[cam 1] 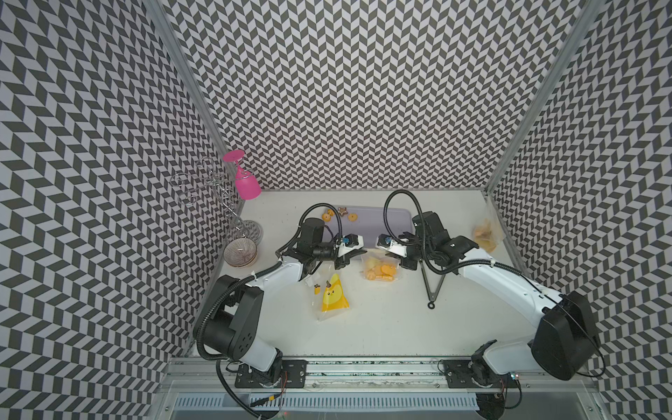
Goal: Put the cookies into a resealable bag to prevent moisture
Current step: Close the ziploc bag at the center of the board.
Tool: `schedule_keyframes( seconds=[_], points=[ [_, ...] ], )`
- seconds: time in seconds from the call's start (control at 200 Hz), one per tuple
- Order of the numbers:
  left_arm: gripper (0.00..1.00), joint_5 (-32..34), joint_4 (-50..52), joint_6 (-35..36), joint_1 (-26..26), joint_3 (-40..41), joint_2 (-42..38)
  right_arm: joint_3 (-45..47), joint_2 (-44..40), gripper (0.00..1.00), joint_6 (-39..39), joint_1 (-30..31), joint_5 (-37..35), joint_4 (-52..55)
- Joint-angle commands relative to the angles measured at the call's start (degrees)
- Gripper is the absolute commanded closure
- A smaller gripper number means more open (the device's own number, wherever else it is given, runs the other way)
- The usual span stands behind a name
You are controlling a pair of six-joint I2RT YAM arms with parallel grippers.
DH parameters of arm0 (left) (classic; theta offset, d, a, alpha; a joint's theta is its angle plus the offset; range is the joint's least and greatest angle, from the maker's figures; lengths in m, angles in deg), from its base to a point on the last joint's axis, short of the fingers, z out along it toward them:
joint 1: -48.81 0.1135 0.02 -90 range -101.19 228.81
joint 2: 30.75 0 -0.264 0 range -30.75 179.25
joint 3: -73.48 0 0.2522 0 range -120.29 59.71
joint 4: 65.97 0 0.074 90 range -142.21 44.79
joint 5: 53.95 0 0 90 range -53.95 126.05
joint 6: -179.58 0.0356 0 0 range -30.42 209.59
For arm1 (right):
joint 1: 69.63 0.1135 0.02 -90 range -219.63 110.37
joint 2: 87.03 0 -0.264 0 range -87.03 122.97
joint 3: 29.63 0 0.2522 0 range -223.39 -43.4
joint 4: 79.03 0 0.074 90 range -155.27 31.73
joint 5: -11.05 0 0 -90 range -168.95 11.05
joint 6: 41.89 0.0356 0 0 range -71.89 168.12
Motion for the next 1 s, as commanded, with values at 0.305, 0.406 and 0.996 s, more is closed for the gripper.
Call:
schedule_keyframes(
  seconds=[0.305,0.406,0.996],
  points=[
    [1.00,-0.70,1.83,1.73,-0.40,-1.80,0.49,-2.46,1.98,0.88,0.03,2.04,0.71,-3.69],
    [1.00,-0.61,2.04,1.79,-0.42,-1.81,0.37,-2.56,2.25,0.95,-0.26,2.36,1.31,-3.82],
    [1.00,-1.58,1.93,2.23,-0.67,-1.82,0.75,-2.57,3.52,0.94,0.41,3.47,4.05,-8.07]
  ],
)
